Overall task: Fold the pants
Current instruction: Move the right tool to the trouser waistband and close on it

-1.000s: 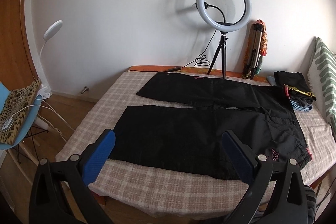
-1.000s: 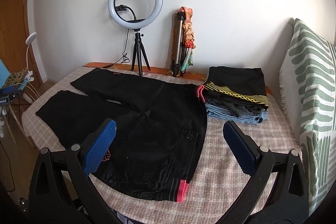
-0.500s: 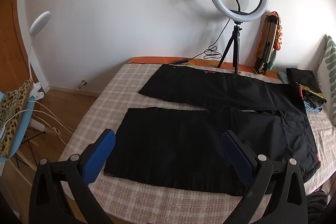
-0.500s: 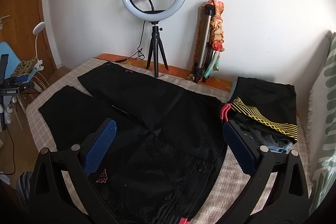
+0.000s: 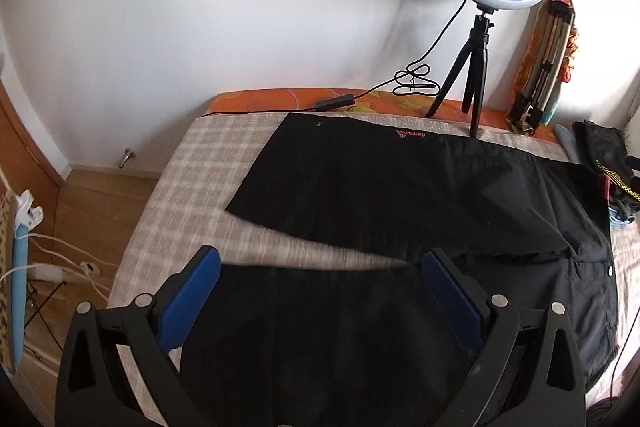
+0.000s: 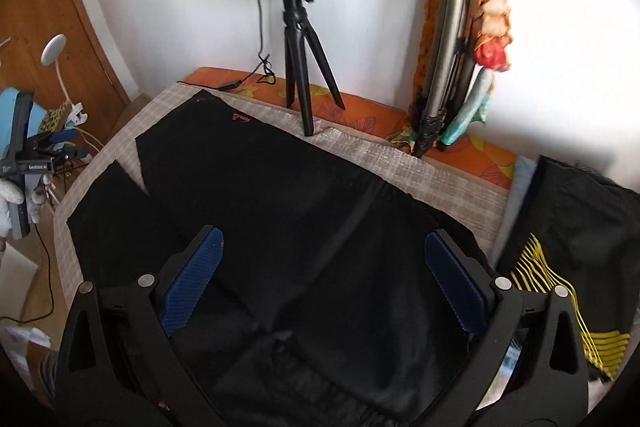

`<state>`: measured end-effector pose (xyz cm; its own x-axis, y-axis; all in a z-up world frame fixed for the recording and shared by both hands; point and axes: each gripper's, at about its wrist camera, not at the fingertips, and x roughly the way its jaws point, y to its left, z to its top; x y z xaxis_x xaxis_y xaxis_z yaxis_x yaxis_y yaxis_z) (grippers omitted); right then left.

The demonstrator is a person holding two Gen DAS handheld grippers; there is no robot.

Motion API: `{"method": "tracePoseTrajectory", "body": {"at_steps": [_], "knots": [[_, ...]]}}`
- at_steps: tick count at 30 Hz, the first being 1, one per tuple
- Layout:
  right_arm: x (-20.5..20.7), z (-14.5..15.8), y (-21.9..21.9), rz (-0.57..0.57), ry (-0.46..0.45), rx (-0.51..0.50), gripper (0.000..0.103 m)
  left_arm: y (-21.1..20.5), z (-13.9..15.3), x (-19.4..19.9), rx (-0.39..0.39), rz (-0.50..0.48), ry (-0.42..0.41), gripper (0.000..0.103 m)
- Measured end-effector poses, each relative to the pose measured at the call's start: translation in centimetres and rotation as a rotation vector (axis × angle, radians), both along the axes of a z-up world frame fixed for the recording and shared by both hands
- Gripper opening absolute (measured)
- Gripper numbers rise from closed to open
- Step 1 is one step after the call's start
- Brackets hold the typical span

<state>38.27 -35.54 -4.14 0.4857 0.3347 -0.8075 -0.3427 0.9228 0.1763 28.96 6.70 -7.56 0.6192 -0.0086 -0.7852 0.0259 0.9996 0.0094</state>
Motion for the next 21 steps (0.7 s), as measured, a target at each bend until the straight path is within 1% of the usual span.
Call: {"method": "tracePoseTrajectory", "body": {"at_steps": [1, 3, 7, 12, 15, 18, 19, 20, 21], "knots": [[1.2, -0.8, 0.1, 0.004, 0.013, -0.002, 0.099, 0.0, -0.3, 1.2, -0.014, 0.0, 0.013, 0.102], [3.4, -2.5, 0.6, 0.013, 0.039, -0.021, 0.096, 0.1, -1.1, 3.4, -0.047, 0.008, 0.038, 0.102], [7.6, -6.1, 1.5, 0.031, 0.099, -0.061, 0.09, -0.4, -2.7, 7.1, -0.059, 0.021, 0.072, 0.102], [11.3, -9.7, 2.5, 0.06, 0.122, -0.137, 0.09, -1.5, -4.8, 11.5, -0.08, 0.027, 0.117, 0.102], [12.9, -11.4, 2.0, 0.061, 0.167, -0.128, 0.09, -2.3, -6.0, 13.9, -0.08, 0.031, 0.136, 0.102], [13.4, -12.6, 1.8, 0.084, 0.195, -0.127, 0.089, -3.3, -6.9, 15.7, -0.07, 0.035, 0.148, 0.102], [13.3, -12.9, 1.9, 0.097, 0.202, -0.129, 0.082, -3.6, -7.3, 16.4, -0.067, 0.035, 0.154, 0.102], [13.1, -13.2, 1.9, 0.111, 0.217, -0.126, 0.072, -3.8, -7.5, 16.9, -0.067, 0.038, 0.155, 0.102], [12.8, -13.3, 2.0, 0.114, 0.215, -0.134, 0.069, -4.1, -7.8, 17.6, -0.071, 0.045, 0.158, 0.102]]}}
